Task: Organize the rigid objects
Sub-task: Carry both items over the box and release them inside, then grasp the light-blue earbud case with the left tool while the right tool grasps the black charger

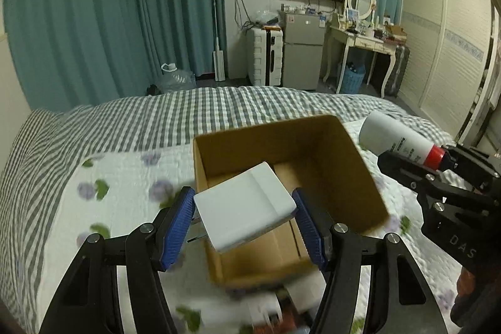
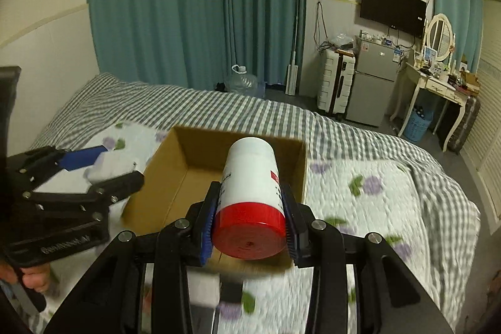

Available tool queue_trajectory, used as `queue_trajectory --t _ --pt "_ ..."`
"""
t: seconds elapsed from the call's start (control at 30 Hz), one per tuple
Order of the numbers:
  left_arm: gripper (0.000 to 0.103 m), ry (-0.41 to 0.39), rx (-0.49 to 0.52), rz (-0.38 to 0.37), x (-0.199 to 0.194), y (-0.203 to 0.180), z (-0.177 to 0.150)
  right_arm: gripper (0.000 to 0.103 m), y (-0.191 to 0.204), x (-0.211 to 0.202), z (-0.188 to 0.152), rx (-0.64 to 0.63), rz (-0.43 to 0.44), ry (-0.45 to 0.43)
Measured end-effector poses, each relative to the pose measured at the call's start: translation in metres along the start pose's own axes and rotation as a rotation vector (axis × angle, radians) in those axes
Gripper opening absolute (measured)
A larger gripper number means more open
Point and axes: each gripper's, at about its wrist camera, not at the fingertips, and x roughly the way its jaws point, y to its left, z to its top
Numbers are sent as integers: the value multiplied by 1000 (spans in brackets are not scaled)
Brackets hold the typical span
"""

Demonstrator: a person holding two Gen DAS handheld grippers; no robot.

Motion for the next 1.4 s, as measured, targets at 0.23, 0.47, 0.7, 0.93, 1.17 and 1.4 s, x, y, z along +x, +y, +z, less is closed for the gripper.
queue_trajectory --t 0.23,0.47,0.7,0.93,1.17,1.4 --pt "65 25 7 1 65 -2 10 36 -22 72 13 30 11 18" --pt "65 51 43 15 96 -11 7 36 -36 112 0 17 10 71" --pt "67 96 -5 7 99 -4 5 36 -38 113 -5 21 23 70" --pt "68 67 -16 31 74 0 8 70 -37 83 2 18 -31 -1" --pt "69 35 -31 17 30 1 7 89 -52 26 -13 81 -73 -69" --pt "72 -43 -40 27 -35 1 -10 97 -47 -35 -42 118 -103 -56"
